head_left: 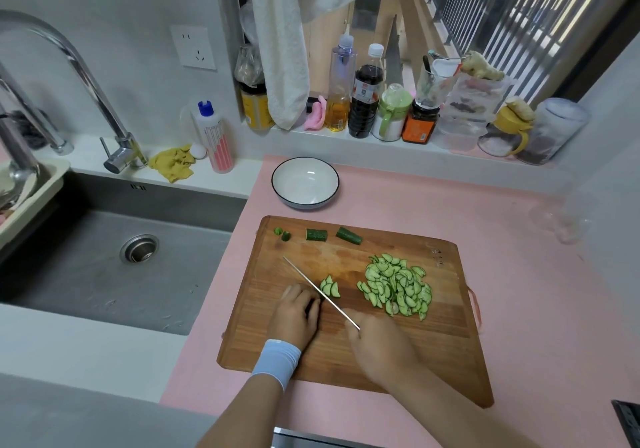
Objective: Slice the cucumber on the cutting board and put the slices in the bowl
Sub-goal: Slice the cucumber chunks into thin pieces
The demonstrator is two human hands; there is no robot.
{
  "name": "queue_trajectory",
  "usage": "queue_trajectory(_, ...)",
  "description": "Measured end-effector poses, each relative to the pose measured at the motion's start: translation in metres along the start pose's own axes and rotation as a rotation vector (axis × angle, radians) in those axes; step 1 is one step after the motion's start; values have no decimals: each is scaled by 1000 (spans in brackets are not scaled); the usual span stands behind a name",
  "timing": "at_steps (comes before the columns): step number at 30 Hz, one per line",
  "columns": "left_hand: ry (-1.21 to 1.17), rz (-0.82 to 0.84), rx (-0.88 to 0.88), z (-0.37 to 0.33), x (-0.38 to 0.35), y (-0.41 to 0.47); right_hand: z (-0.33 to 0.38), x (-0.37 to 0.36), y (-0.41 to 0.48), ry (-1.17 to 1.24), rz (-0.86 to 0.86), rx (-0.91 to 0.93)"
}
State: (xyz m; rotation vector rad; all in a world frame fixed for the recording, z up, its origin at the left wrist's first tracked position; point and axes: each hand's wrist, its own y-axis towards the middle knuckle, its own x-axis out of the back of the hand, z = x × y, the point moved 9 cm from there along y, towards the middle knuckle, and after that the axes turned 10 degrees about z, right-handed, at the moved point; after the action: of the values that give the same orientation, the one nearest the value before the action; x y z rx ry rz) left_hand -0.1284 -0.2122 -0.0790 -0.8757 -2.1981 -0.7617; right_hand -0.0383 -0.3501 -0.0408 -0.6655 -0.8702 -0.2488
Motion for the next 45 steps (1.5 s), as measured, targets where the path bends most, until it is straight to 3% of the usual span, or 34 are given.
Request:
queue_trajectory(10,-13,-18,20,2,1,-1,-9,2,-16,-20,-8,14)
queue_trajectory(19,-10,-27,18,1,3,0,0,-2,10,19,99,-23)
queue_trajectory(35,-23,-11,37,7,2,-1,3,-1,-8,-13,-20,13)
queue_trajectory(45,-46,-21,29,4,6,-2,-5,-5,-9,8,51,-56)
